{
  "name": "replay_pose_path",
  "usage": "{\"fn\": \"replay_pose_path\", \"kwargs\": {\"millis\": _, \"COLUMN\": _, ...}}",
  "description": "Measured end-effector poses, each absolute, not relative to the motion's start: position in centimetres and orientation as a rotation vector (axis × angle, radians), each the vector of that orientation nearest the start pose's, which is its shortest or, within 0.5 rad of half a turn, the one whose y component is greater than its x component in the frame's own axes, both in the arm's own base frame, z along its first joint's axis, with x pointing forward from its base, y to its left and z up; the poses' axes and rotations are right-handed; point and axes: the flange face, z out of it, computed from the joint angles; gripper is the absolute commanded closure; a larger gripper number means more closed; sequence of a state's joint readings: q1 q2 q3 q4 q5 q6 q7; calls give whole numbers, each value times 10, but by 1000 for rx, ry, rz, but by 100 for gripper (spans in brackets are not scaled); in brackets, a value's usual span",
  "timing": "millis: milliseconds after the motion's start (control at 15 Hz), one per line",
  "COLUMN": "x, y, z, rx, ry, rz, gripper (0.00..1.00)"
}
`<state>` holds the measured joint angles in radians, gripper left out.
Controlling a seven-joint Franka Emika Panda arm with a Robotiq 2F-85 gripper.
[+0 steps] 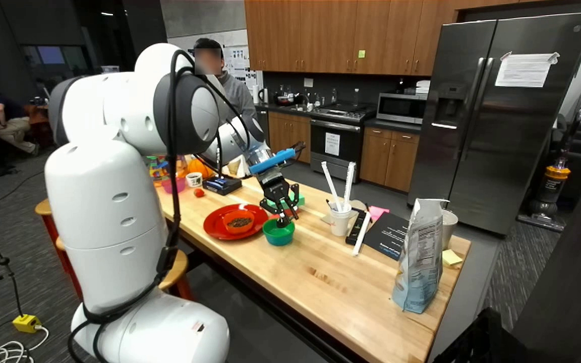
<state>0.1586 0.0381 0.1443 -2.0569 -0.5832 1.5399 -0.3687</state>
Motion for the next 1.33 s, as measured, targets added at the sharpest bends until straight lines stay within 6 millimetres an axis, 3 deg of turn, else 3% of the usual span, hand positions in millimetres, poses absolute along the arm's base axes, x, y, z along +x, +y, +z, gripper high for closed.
{"fn": "replay_pose_path", "kwargs": {"millis": 333, "x": 517, "y": 87, "z": 366, "rx": 2225, "ry": 1056, "rz": -696, "gripper": 94}}
{"fn": "replay_pose_path", "kwargs": {"millis": 800, "x": 532, "y": 96, "z": 359, "rx": 2238, "ry": 1082, "rz": -666, "gripper": 94}}
{"fn": "replay_pose_path", "kwargs": {"millis": 867, "x": 532, "y": 97, "z": 359, "rx": 2247, "ry": 1085, "rz": -663, "gripper": 81}}
{"fn": "replay_pose_path", "kwargs": {"millis": 933, "x": 532, "y": 99, "z": 360, "rx": 2256, "ry": 1090, "rz": -661, "gripper": 52}}
{"fn": "replay_pose_path", "kwargs": {"millis": 1067, "x": 533, "y": 102, "z": 362, "rx": 2279, "ry": 1103, "rz": -656, "gripper": 47}}
{"fn": "replay_pose_path", "kwargs": {"millis": 1333, "x": 534, "y": 109, "z": 363, "rx": 2323, "ry": 1126, "rz": -644, "gripper": 20}}
